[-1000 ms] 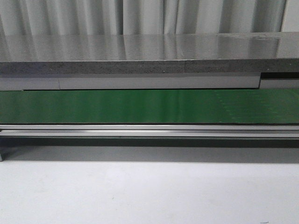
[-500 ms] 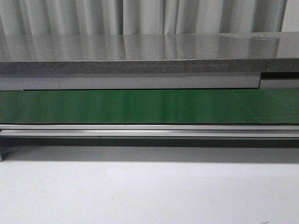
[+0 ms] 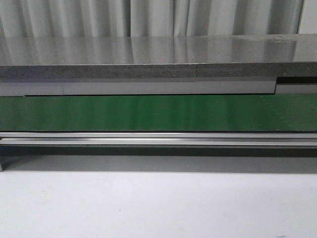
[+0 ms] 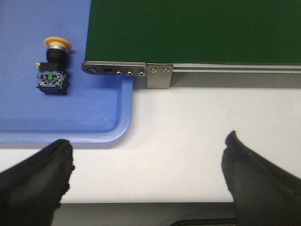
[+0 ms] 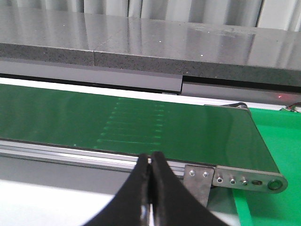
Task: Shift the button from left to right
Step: 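Lower the open left gripper around the yellow-capped button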
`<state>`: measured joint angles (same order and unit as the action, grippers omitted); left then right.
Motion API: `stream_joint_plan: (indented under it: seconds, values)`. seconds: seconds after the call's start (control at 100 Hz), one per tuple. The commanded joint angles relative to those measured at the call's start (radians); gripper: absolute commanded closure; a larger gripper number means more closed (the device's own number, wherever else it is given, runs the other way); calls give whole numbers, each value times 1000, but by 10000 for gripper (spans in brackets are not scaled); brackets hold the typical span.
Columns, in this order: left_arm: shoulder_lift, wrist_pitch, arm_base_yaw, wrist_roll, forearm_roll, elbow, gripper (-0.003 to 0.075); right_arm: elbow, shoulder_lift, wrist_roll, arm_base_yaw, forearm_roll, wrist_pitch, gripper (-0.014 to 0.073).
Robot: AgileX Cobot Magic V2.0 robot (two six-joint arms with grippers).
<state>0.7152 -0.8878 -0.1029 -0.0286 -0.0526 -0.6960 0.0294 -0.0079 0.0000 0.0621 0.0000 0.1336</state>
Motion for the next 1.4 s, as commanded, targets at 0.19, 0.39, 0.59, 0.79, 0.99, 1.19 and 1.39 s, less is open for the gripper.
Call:
stream_joint_plan:
  seconds: [0.19, 0.39, 0.59, 0.79, 0.99, 1.19, 1.39]
  values:
    - [5, 79, 0, -6, 11, -36, 36, 0, -18, 0, 0, -12, -88, 715]
    - [43, 72, 59, -38, -48, -58, 36, 0, -18, 0, 0, -12, -88, 715]
    - [207, 62, 197, -33, -53, -147, 37, 0, -18, 0, 0, -12, -88, 715]
    - [424, 64, 323, 38, -38, -265, 79, 0, -18, 0, 0, -12, -88, 715]
    - [648, 64, 378, 94, -16, -399, 79, 0, -18, 0, 0, -12, -88, 715]
    - [854, 58, 390, 136, 20, -507, 79, 0, -18, 0, 0, -12, -88, 715]
    - [998, 60, 390, 154, 21, -582, 80, 0, -18, 0, 0, -12, -88, 715]
